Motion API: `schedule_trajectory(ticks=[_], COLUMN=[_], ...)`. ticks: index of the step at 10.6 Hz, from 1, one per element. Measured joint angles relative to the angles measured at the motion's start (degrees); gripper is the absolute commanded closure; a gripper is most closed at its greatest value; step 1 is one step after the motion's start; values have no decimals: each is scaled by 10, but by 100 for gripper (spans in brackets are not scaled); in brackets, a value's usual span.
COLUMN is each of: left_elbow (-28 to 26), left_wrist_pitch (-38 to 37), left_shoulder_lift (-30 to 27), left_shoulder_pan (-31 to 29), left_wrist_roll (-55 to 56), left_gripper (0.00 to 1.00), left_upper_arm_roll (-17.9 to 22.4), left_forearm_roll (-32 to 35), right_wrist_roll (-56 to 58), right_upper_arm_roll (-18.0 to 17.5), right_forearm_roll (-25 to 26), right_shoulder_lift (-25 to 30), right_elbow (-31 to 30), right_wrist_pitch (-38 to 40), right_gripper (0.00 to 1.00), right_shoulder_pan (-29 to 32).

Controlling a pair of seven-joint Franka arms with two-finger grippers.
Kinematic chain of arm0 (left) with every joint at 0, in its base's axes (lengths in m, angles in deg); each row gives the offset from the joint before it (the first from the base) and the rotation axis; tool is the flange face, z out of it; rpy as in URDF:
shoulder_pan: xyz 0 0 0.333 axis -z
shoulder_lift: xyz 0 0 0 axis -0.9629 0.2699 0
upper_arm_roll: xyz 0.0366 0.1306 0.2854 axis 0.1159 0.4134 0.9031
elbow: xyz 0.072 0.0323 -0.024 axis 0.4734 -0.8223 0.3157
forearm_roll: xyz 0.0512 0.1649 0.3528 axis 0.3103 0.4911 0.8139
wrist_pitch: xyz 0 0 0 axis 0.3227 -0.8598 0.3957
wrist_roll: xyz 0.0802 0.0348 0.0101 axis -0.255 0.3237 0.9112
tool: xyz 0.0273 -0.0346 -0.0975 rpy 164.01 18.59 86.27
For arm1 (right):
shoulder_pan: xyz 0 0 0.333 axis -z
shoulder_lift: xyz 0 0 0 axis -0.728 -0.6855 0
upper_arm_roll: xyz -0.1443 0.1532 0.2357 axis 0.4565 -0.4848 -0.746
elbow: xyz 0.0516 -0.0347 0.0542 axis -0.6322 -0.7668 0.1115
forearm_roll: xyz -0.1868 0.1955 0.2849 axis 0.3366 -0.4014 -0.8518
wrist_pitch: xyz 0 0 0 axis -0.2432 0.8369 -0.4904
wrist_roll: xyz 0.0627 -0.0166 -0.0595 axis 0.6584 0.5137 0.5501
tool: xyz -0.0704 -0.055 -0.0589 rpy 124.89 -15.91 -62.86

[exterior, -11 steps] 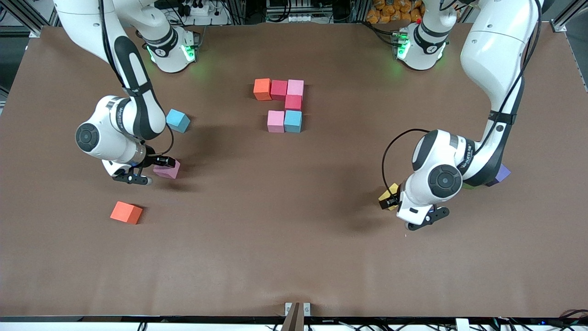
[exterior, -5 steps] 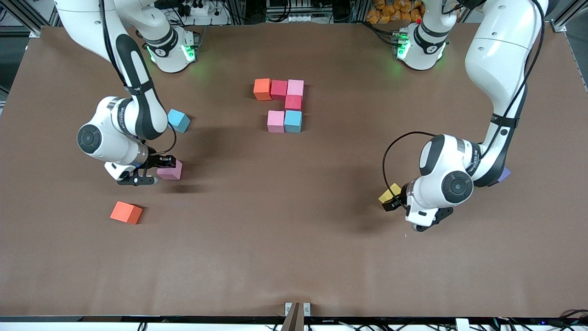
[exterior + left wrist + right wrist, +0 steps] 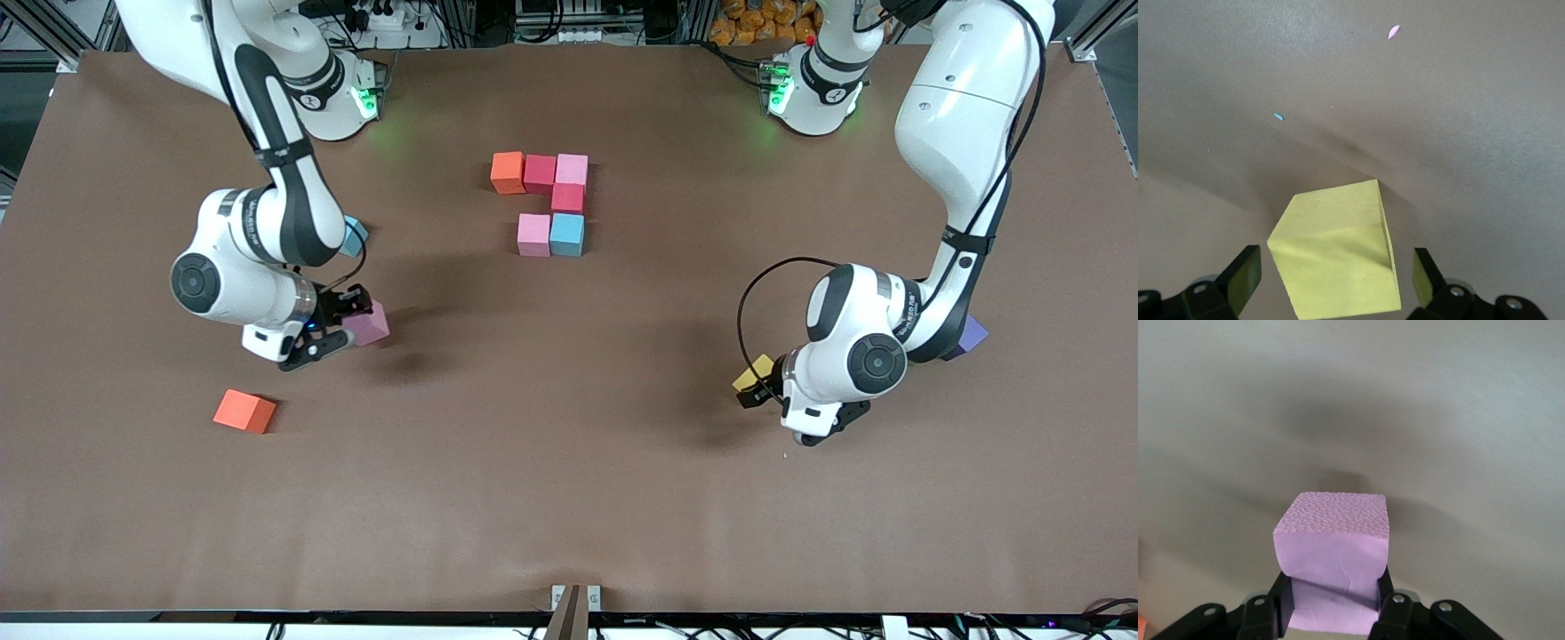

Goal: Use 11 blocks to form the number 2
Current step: 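Carry pink to the row with the right gripper while the left gripper grasps yellow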

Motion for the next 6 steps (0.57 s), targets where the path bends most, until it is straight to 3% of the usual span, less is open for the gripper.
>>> schedule_trajectory(ticks=[2, 3, 4, 5, 6], left_elbow=[-1, -1, -1, -1, -1], left_wrist_pitch=[8, 10, 11, 11, 13], left_shoulder_lift=[10, 14, 16, 16, 16], left_shoulder_pan=[0, -1, -1, -1, -1], left_wrist_roll=[4, 4, 4, 4, 4], left_gripper=[0, 29, 68, 100, 100], left_upper_arm_roll=[0, 0, 0, 0, 0], left_forearm_roll=[0, 0, 0, 0, 0], right_wrist_roll=[71, 93, 116, 131, 134], right_upper_arm_roll=[-36, -62, -89, -118, -148], right_forearm_roll=[16, 20, 28, 48, 75], right_shoulder_lift=[16, 22, 25, 25, 25], right_elbow=[3, 5, 5, 5, 5], right_wrist_pitch=[15, 17, 17, 15, 9], right_gripper=[73, 73, 73, 73, 74], right_shoulder_pan=[1, 1, 1, 2, 3])
